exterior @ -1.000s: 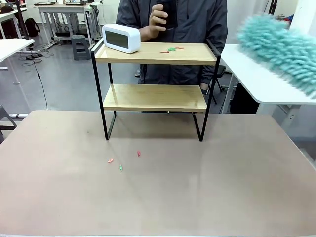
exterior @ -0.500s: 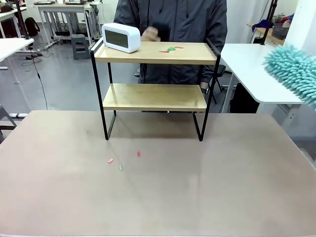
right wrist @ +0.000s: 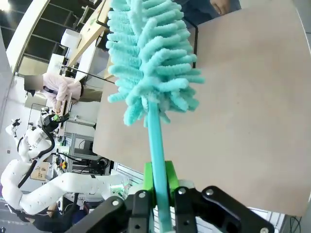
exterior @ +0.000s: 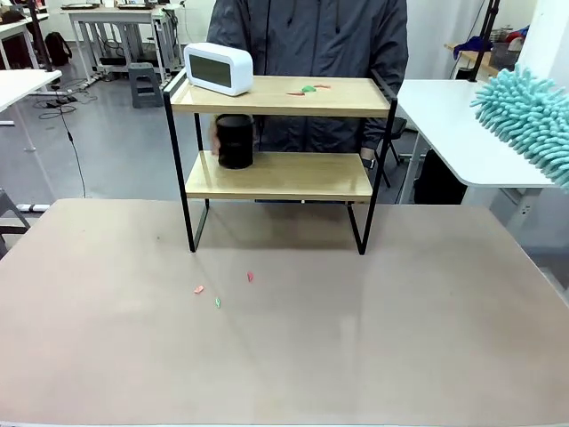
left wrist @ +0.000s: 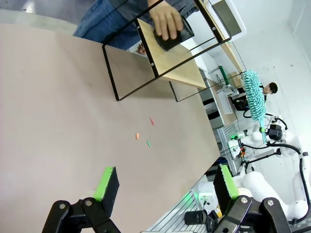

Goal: Clean the shelf.
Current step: Clean the remaining tier of the Shelf with the Duster once objects are removed.

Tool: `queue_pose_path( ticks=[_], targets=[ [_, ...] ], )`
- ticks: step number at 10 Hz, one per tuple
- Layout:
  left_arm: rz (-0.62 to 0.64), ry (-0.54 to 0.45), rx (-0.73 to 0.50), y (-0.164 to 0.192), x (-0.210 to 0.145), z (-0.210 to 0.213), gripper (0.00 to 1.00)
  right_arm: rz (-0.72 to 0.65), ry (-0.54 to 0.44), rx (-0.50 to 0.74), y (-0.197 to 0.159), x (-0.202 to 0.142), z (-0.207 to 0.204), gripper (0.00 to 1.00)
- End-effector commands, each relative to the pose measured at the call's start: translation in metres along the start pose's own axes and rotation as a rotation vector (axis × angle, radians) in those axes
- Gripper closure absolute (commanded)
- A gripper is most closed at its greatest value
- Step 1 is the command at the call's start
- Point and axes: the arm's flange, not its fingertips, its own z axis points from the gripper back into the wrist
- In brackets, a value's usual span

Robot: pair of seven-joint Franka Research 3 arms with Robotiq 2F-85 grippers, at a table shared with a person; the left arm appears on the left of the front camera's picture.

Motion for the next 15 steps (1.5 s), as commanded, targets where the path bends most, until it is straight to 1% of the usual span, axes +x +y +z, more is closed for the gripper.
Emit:
queue_pose_path(
  ticks=[1, 11, 12, 13, 14, 15],
  targets=[
    [-0.016, -0.021, -0.019, -0.001, 0.001, -0.002, 0.0, -0.001, 0.003, -0.001, 0.001, 0.002, 0.003, 0.87],
    [-0.016, -0.021, -0.019, -0.001, 0.001, -0.002, 0.0, -0.001, 0.001, 0.0, 0.0, 0.0, 0.0, 0.87],
    [-0.016, -0.021, -0.019, -0.001, 0.001, -0.002, 0.0, 0.023, 0.001, -0.048, 0.024, 0.015, -0.006, 0.87],
    [-0.016, -0.021, -0.019, -0.001, 0.001, -0.002, 0.0, 0.084, 0.007, -0.112, 0.07, 0.04, -0.011, 0.87],
    [-0.016, -0.021, -0.019, -0.001, 0.001, -0.002, 0.0, 0.143, -0.015, -0.232, 0.116, 0.065, -0.019, 0.87],
    [-0.016, -0.021, -0.019, -0.001, 0.001, -0.002, 0.0, 0.213, 0.019, -0.287, 0.159, 0.083, -0.041, 0.87]
  ],
)
